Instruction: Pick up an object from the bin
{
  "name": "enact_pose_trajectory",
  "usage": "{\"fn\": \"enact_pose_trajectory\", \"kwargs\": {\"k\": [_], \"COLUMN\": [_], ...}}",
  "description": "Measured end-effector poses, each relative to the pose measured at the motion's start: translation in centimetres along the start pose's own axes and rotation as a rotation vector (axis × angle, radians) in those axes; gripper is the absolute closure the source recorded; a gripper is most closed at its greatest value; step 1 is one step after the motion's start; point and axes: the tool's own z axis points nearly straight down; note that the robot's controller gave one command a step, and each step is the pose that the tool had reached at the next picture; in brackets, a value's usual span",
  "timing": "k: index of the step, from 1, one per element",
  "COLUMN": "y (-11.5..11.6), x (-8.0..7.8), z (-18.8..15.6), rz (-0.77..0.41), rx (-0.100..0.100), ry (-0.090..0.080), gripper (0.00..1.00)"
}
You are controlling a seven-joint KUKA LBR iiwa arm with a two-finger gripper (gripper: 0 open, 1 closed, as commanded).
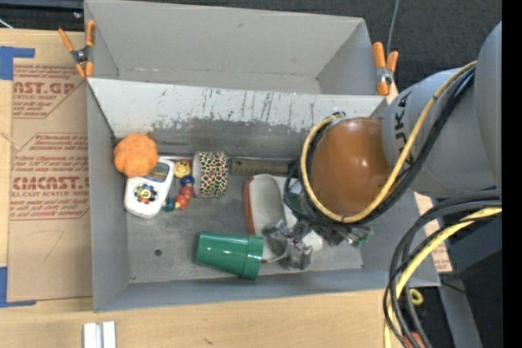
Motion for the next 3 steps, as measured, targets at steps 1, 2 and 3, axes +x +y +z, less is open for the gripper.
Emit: {"fn": "enact_pose_trajectory", "kwargs": {"k": [1,2,3], "y": [0.0,0.1,0.2], "x": [0.0,0.0,0.1], "z": [0.0,-1.2,-5.1], "rz": [0.000,0.000,0.001], "rx": [0.000,0.000,-0.006], "ry": [0.000,0.000,0.006], "gripper": [1.00,1.00,1.00]}}
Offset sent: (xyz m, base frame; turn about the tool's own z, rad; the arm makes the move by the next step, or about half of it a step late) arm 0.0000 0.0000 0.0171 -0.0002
